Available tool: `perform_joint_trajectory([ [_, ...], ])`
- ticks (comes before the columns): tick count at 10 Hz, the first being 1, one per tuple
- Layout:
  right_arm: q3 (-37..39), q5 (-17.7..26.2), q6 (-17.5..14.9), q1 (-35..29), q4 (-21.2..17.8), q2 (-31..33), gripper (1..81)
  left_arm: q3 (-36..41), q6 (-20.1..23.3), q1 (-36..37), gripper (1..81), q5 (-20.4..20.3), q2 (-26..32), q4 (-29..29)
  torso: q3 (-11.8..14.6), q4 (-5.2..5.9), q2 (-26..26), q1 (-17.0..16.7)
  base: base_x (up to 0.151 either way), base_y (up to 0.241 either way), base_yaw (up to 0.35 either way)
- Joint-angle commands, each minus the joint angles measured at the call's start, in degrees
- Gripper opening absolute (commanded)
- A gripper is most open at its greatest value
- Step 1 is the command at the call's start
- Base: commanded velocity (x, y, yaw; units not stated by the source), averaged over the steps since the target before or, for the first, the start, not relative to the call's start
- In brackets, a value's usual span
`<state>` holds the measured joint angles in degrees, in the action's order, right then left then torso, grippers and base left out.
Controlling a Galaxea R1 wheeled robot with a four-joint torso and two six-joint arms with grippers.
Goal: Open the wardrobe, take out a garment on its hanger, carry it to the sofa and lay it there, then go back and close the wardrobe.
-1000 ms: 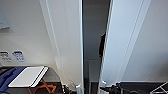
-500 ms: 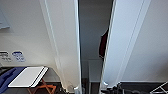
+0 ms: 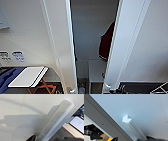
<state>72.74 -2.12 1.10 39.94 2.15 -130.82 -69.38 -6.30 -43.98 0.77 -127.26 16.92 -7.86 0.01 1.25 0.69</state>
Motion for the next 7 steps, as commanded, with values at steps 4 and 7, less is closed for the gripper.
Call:
perform_joint_trajectory([
  [4, -5.43, 10.56, 2.42, 0.63, -1.18, 2.55, 81.1, 13.30, -1.70, -0.97, 81.1, 4.68, 1.30, 0.39, 0.02, 0.00, 0.00, 0.00, 0.000, 0.000, 0.000],
  [7, -5.78, 9.33, 2.42, 1.16, -1.27, 5.28, 81.1, 15.32, -1.61, -2.47, 81.1, 3.45, 4.55, 1.27, 0.07, 0.00, 0.02, 0.00, 0.000, 0.000, 0.000],
])
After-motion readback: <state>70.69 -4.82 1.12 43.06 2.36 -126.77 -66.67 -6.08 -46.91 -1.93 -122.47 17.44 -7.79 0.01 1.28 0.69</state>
